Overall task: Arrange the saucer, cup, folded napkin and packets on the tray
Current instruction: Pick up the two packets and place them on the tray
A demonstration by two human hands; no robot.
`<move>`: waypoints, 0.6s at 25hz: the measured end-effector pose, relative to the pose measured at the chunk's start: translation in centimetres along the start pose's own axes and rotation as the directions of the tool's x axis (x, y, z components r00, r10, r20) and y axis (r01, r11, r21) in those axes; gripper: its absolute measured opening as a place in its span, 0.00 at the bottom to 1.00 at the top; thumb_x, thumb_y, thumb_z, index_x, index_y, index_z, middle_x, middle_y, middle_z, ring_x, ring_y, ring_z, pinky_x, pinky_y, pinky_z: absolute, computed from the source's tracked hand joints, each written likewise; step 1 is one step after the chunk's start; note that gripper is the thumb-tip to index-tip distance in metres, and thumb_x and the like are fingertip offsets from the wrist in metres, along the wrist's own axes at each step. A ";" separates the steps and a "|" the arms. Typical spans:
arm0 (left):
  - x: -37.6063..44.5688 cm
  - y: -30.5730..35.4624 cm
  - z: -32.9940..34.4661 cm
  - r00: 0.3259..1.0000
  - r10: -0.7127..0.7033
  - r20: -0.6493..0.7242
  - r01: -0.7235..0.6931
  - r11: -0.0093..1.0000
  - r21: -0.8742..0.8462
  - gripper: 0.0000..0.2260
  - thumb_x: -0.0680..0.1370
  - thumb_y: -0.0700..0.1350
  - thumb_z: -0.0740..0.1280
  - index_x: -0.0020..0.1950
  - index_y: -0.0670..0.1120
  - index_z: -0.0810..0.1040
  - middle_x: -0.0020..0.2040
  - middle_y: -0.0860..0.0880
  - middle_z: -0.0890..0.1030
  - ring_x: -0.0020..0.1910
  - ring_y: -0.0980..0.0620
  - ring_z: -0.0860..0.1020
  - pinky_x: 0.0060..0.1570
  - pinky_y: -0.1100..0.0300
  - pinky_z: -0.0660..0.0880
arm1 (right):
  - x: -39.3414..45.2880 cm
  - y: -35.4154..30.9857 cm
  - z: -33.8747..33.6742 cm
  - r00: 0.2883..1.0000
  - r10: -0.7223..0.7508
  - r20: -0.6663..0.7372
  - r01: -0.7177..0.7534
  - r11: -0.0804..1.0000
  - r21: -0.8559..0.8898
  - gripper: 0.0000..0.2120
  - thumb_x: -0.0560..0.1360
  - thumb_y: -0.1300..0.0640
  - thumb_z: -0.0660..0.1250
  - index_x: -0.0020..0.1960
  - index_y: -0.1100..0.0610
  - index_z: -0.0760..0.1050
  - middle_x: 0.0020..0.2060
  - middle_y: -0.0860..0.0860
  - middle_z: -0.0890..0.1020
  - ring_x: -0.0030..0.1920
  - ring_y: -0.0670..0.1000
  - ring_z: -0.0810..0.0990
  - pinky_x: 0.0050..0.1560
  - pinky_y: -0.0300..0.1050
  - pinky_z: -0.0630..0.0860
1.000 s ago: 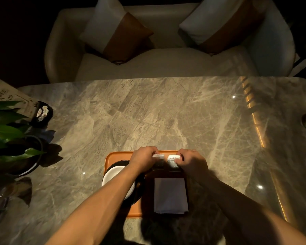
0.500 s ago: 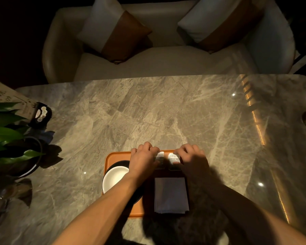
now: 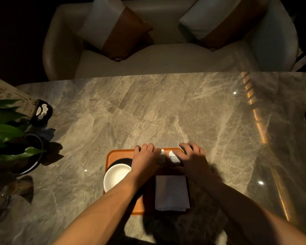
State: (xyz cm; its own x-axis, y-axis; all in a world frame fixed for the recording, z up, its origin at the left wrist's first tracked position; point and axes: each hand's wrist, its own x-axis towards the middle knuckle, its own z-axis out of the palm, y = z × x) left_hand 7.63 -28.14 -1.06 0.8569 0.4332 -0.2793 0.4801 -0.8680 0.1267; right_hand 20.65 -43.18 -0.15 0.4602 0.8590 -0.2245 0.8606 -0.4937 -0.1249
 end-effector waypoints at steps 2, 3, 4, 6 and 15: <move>0.1 0.1 0.0 1.000 -0.002 0.004 0.002 1.000 -0.010 0.17 0.73 0.57 0.67 0.60 0.53 0.76 0.55 0.49 0.75 0.54 0.46 0.73 0.58 0.49 0.64 | 0.1 -0.2 0.1 1.000 0.007 -0.009 -0.007 1.000 0.008 0.27 0.59 0.34 0.76 0.50 0.51 0.84 0.52 0.55 0.84 0.50 0.61 0.82 0.46 0.54 0.76; 0.1 0.2 0.1 1.000 -0.002 0.010 0.003 1.000 -0.012 0.17 0.73 0.56 0.68 0.60 0.53 0.76 0.55 0.49 0.75 0.54 0.46 0.73 0.58 0.49 0.64 | 0.1 -0.2 0.2 1.000 0.008 -0.011 -0.008 1.000 0.009 0.27 0.58 0.34 0.77 0.50 0.50 0.84 0.52 0.55 0.84 0.49 0.61 0.82 0.46 0.54 0.76; 0.1 0.1 0.1 1.000 -0.001 0.016 0.001 1.000 -0.011 0.18 0.73 0.56 0.68 0.60 0.54 0.76 0.55 0.49 0.74 0.54 0.46 0.73 0.58 0.49 0.64 | 0.1 -0.2 0.3 1.000 0.008 -0.013 -0.008 1.000 0.007 0.27 0.58 0.35 0.77 0.50 0.50 0.84 0.52 0.55 0.84 0.50 0.61 0.82 0.46 0.54 0.76; 0.1 0.1 0.2 1.000 0.002 0.023 -0.002 1.000 -0.005 0.18 0.72 0.56 0.69 0.61 0.55 0.75 0.56 0.49 0.74 0.55 0.46 0.72 0.59 0.49 0.64 | 0.2 -0.1 0.3 1.000 0.012 -0.004 -0.012 1.000 0.001 0.28 0.56 0.36 0.78 0.51 0.49 0.83 0.53 0.54 0.84 0.51 0.61 0.81 0.46 0.55 0.77; 0.4 0.7 0.4 1.000 0.006 0.017 -0.007 0.999 0.039 0.15 0.74 0.55 0.67 0.59 0.55 0.75 0.53 0.49 0.76 0.51 0.47 0.74 0.55 0.50 0.66 | 0.1 -0.1 0.5 0.998 0.055 0.012 -0.055 0.998 -0.009 0.28 0.56 0.38 0.78 0.52 0.50 0.82 0.53 0.53 0.84 0.51 0.60 0.81 0.46 0.55 0.77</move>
State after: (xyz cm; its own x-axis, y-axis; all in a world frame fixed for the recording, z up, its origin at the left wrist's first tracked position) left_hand 8.18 -28.70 -1.49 0.8566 0.4239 -0.2942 0.4666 -0.8798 0.0909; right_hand 20.53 -43.17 -0.60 0.5042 0.8289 -0.2424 0.8361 -0.5388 -0.1035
